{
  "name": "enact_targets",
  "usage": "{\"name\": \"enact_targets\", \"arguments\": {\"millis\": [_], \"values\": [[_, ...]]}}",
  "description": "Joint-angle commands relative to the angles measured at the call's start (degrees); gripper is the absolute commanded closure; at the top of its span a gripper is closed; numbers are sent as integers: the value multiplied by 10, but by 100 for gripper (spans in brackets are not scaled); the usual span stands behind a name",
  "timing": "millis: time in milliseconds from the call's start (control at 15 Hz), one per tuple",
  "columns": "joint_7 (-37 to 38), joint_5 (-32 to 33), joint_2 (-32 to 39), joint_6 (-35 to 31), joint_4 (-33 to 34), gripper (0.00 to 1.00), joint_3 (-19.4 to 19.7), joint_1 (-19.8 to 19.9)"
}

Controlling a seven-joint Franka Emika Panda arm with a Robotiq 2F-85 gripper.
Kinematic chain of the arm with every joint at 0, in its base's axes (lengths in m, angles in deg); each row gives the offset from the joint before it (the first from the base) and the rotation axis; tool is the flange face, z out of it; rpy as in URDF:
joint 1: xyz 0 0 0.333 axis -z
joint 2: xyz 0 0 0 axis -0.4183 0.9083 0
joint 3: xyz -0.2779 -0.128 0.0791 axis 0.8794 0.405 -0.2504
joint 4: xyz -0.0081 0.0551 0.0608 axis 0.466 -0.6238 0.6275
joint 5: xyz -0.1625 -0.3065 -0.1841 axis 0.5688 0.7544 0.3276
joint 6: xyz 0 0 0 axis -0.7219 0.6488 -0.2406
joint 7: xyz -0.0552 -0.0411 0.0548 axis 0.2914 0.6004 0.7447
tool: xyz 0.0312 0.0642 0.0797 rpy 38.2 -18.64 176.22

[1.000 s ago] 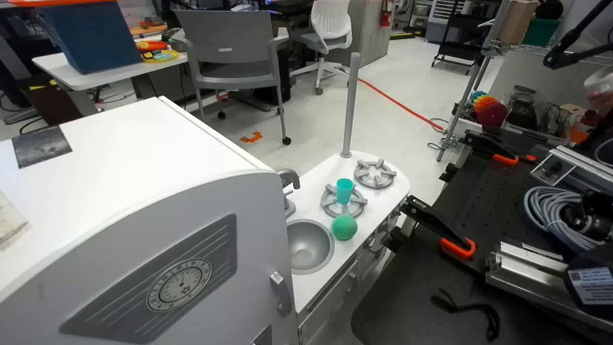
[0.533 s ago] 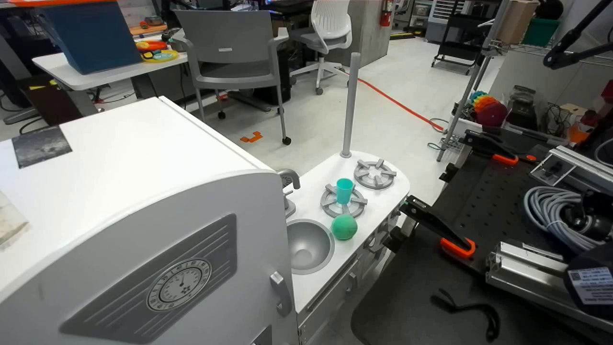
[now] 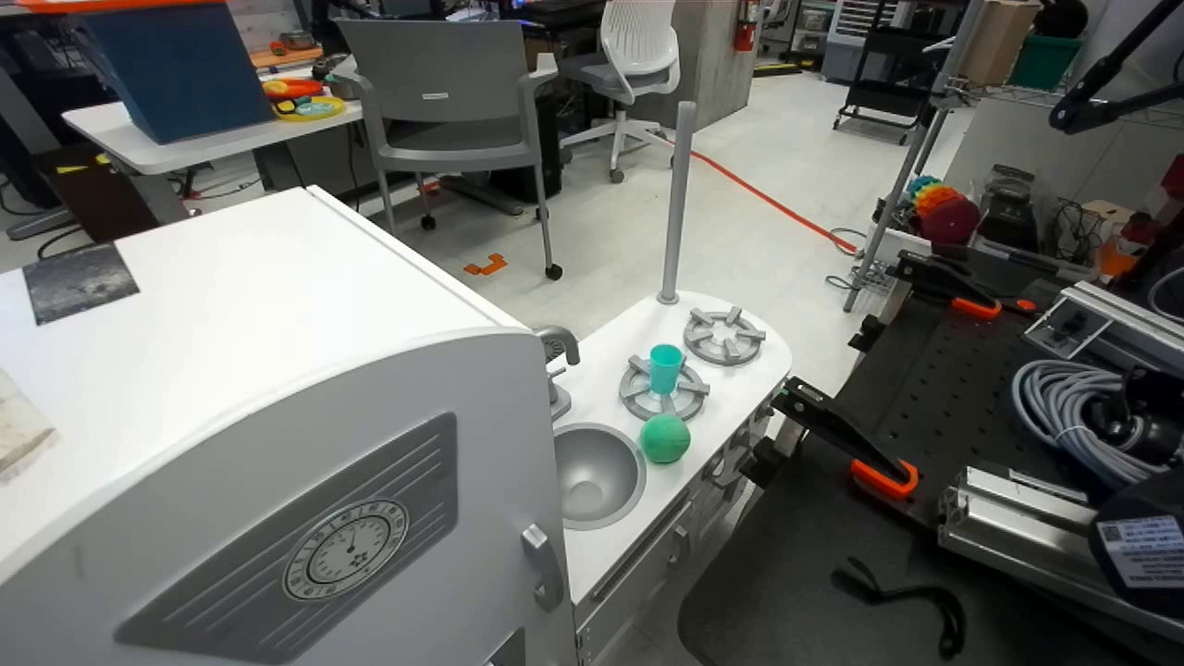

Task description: Put the green plush toy in the sink.

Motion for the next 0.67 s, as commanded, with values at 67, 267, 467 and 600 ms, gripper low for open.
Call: {"name": "enact_targets", "arguments": {"millis": [67,267,467,600], "values": [[3,4,1,1,1,0,4,-6],[3,4,1,1,1,0,4,-6],[15,2,20,-10,8,0,-3,-6],[25,2,53,-27,14,0,-11,-9]]}}
